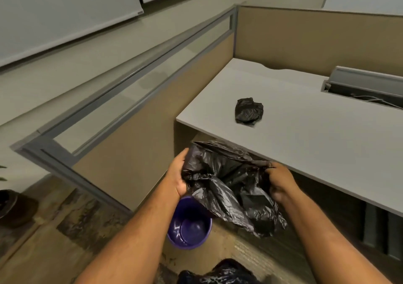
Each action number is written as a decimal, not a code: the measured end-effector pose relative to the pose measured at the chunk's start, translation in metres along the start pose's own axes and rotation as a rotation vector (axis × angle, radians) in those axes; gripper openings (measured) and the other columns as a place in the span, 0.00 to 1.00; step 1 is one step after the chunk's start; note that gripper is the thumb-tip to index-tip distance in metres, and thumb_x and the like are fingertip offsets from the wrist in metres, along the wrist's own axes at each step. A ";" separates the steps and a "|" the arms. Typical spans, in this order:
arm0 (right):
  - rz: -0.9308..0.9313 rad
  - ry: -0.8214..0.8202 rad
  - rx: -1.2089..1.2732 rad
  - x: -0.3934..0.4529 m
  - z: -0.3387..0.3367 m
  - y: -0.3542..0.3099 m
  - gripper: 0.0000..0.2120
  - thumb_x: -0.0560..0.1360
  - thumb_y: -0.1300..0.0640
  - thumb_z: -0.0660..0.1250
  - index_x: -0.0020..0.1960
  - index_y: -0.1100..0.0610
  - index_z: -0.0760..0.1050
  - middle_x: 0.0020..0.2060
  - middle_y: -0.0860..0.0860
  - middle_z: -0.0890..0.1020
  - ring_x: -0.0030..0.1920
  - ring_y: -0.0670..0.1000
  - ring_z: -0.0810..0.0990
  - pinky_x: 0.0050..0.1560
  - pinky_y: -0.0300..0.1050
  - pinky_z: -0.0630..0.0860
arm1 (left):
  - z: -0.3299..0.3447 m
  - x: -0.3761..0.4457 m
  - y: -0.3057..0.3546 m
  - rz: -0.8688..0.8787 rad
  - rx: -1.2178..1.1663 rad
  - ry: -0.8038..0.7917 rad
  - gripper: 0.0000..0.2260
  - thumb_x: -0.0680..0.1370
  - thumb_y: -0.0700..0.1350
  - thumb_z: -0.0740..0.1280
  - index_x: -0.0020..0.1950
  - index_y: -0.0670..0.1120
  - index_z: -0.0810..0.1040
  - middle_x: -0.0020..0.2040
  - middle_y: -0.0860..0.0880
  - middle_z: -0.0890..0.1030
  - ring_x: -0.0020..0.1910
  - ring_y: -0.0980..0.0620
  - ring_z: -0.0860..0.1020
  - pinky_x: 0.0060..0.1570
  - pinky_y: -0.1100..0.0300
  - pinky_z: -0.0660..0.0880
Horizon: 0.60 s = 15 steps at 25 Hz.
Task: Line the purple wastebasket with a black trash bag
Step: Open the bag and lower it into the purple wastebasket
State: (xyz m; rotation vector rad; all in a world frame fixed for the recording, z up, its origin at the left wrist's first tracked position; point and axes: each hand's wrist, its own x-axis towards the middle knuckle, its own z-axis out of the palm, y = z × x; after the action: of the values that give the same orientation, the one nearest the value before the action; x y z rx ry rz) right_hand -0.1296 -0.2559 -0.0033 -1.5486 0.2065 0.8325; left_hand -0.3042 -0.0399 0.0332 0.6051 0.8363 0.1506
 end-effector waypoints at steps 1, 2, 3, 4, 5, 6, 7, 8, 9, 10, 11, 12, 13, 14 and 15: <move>0.014 0.012 0.033 -0.005 0.011 0.008 0.22 0.79 0.74 0.53 0.58 0.64 0.83 0.44 0.64 0.89 0.39 0.59 0.89 0.38 0.52 0.85 | -0.015 -0.001 0.008 0.017 -0.001 -0.001 0.25 0.83 0.59 0.62 0.66 0.41 0.82 0.63 0.37 0.83 0.62 0.37 0.83 0.71 0.42 0.74; 0.024 0.041 0.059 -0.010 0.021 0.017 0.20 0.80 0.72 0.54 0.58 0.63 0.84 0.44 0.63 0.89 0.38 0.59 0.89 0.39 0.52 0.86 | -0.029 -0.002 0.014 0.037 0.018 0.007 0.23 0.82 0.59 0.62 0.59 0.42 0.85 0.58 0.38 0.86 0.55 0.38 0.86 0.63 0.44 0.79; 0.041 0.066 0.079 -0.017 0.030 0.025 0.17 0.80 0.69 0.57 0.56 0.62 0.84 0.43 0.62 0.90 0.37 0.58 0.89 0.40 0.53 0.86 | -0.043 -0.002 0.020 0.058 0.067 0.029 0.22 0.81 0.59 0.63 0.54 0.43 0.87 0.53 0.38 0.87 0.50 0.39 0.87 0.56 0.46 0.81; 0.066 0.076 0.100 -0.025 0.037 0.034 0.12 0.79 0.65 0.61 0.53 0.60 0.84 0.42 0.61 0.90 0.36 0.58 0.89 0.42 0.53 0.86 | -0.056 -0.002 0.025 0.072 0.147 0.075 0.21 0.79 0.59 0.64 0.50 0.45 0.88 0.50 0.39 0.88 0.46 0.40 0.87 0.52 0.47 0.82; 0.088 0.065 0.109 -0.034 0.043 0.040 0.09 0.77 0.61 0.65 0.49 0.58 0.84 0.41 0.59 0.89 0.36 0.57 0.89 0.42 0.52 0.85 | -0.068 -0.003 0.030 0.070 0.233 0.129 0.20 0.78 0.59 0.65 0.48 0.46 0.88 0.48 0.40 0.88 0.44 0.40 0.87 0.49 0.48 0.82; 0.095 0.049 0.099 -0.042 0.048 0.045 0.08 0.74 0.58 0.67 0.43 0.55 0.85 0.39 0.58 0.89 0.35 0.57 0.89 0.41 0.51 0.84 | -0.080 -0.004 0.033 0.054 0.292 0.167 0.19 0.76 0.59 0.65 0.46 0.46 0.88 0.46 0.41 0.88 0.41 0.41 0.86 0.46 0.49 0.82; 0.089 0.044 0.082 -0.050 0.052 0.050 0.07 0.70 0.56 0.67 0.36 0.53 0.83 0.36 0.56 0.87 0.33 0.57 0.87 0.39 0.50 0.83 | -0.091 -0.004 0.035 0.035 0.309 0.189 0.18 0.75 0.58 0.65 0.44 0.46 0.87 0.43 0.41 0.88 0.38 0.41 0.86 0.41 0.51 0.82; 0.077 0.061 0.070 -0.058 0.053 0.054 0.06 0.68 0.56 0.67 0.33 0.53 0.80 0.33 0.55 0.85 0.32 0.56 0.85 0.39 0.50 0.80 | -0.101 -0.005 0.036 0.021 0.304 0.211 0.17 0.74 0.57 0.65 0.42 0.45 0.86 0.40 0.42 0.87 0.34 0.42 0.86 0.37 0.52 0.82; 0.059 0.097 0.068 -0.063 0.052 0.058 0.04 0.66 0.56 0.66 0.32 0.52 0.77 0.31 0.54 0.82 0.31 0.55 0.82 0.39 0.51 0.76 | -0.109 -0.005 0.037 0.018 0.290 0.237 0.15 0.73 0.55 0.65 0.39 0.46 0.84 0.37 0.43 0.86 0.30 0.43 0.85 0.33 0.53 0.81; 0.029 0.141 0.062 -0.067 0.051 0.062 0.03 0.66 0.56 0.65 0.33 0.51 0.74 0.31 0.54 0.79 0.32 0.54 0.79 0.39 0.51 0.73 | -0.118 -0.005 0.039 0.018 0.277 0.261 0.14 0.73 0.55 0.64 0.37 0.46 0.82 0.34 0.44 0.86 0.28 0.44 0.84 0.31 0.54 0.80; -0.018 0.176 0.043 -0.069 0.049 0.066 0.04 0.68 0.57 0.64 0.35 0.51 0.73 0.34 0.54 0.78 0.34 0.54 0.77 0.40 0.52 0.71 | -0.126 -0.005 0.040 0.020 0.263 0.278 0.14 0.73 0.54 0.64 0.37 0.46 0.81 0.33 0.44 0.85 0.26 0.44 0.83 0.31 0.55 0.80; -0.072 0.200 0.006 -0.071 0.047 0.070 0.03 0.70 0.58 0.63 0.38 0.51 0.72 0.39 0.55 0.76 0.38 0.54 0.75 0.41 0.53 0.70 | -0.133 -0.004 0.040 0.020 0.244 0.289 0.14 0.73 0.53 0.63 0.36 0.46 0.81 0.32 0.44 0.84 0.26 0.44 0.82 0.30 0.55 0.80; -0.127 0.211 -0.038 -0.073 0.046 0.074 0.03 0.73 0.59 0.64 0.42 0.52 0.72 0.43 0.56 0.74 0.42 0.55 0.73 0.42 0.55 0.69 | -0.139 -0.004 0.040 0.020 0.227 0.298 0.13 0.74 0.53 0.63 0.37 0.46 0.80 0.32 0.44 0.84 0.26 0.44 0.82 0.31 0.55 0.80; -0.177 0.209 -0.079 -0.075 0.043 0.078 0.04 0.76 0.58 0.64 0.44 0.52 0.71 0.45 0.56 0.73 0.44 0.55 0.72 0.44 0.56 0.69 | -0.143 -0.004 0.039 0.015 0.213 0.314 0.13 0.75 0.53 0.62 0.38 0.46 0.79 0.33 0.44 0.84 0.27 0.44 0.82 0.33 0.55 0.80; -0.224 0.199 -0.121 -0.078 0.041 0.080 0.05 0.77 0.57 0.65 0.44 0.51 0.70 0.44 0.55 0.72 0.44 0.55 0.71 0.44 0.55 0.68 | -0.146 -0.004 0.038 0.009 0.200 0.329 0.13 0.76 0.53 0.61 0.39 0.46 0.79 0.34 0.44 0.83 0.30 0.43 0.81 0.36 0.54 0.79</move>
State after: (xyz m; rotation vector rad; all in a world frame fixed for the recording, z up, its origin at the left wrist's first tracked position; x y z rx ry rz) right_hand -0.2477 -0.2590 -0.0167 -1.7336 0.1253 0.5225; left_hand -0.4102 0.0550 -0.0175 0.7839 1.1764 0.1785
